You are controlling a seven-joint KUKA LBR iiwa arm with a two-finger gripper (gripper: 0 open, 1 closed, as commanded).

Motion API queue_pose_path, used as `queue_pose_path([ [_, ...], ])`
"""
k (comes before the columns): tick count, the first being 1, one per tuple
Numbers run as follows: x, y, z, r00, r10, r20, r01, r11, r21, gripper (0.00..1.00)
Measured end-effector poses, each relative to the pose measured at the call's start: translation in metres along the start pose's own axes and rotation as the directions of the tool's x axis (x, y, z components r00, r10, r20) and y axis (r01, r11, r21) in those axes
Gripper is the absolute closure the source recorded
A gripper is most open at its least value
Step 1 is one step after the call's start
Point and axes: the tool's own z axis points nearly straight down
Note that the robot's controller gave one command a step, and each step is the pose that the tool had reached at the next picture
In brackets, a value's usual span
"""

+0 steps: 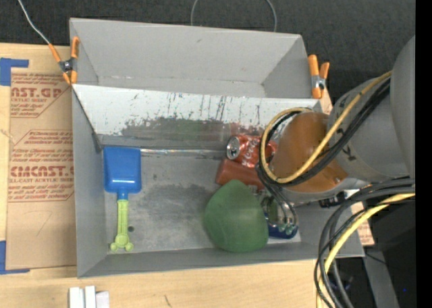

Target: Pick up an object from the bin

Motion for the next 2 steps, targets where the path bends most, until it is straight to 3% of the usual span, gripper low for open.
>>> queue_pose_path([
  [1, -0.021, -0.002, 0.000, 0.961, -0.277, -0.010, 0.277, 0.961, 0.000, 1.00],
  [2, -0.017, -0.021, 0.000, 1.000, 0.022, 0.004, -0.022, 1.000, -0.002, 1.00],
])
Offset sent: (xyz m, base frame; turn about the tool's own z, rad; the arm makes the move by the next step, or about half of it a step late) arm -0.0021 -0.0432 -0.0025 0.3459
